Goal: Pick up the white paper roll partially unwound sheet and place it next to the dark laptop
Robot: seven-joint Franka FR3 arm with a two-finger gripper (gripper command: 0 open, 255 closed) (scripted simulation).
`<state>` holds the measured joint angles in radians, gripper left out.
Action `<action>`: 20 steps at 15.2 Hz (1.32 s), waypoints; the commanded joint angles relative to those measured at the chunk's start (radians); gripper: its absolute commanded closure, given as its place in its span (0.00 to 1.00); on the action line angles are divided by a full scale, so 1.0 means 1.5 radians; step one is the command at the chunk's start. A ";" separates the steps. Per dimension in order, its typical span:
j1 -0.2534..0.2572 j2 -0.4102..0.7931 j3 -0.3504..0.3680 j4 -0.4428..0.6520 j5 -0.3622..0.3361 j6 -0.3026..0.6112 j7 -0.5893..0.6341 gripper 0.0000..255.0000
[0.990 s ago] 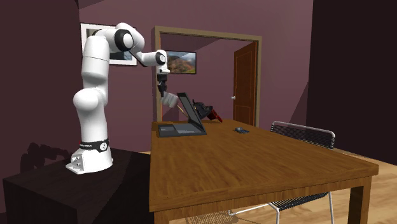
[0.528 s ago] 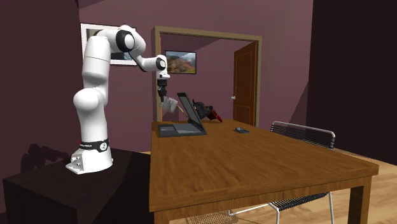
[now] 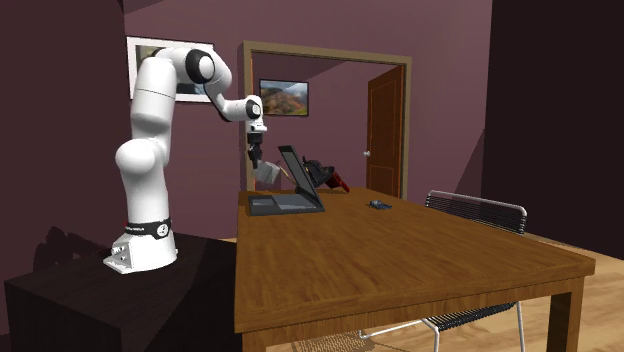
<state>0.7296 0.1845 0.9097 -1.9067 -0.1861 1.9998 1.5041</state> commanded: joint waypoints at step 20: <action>0.027 0.074 -0.029 -0.065 -0.076 0.110 0.051 1.00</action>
<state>0.7719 0.2912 0.8713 -2.0047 -0.2970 2.1661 1.5796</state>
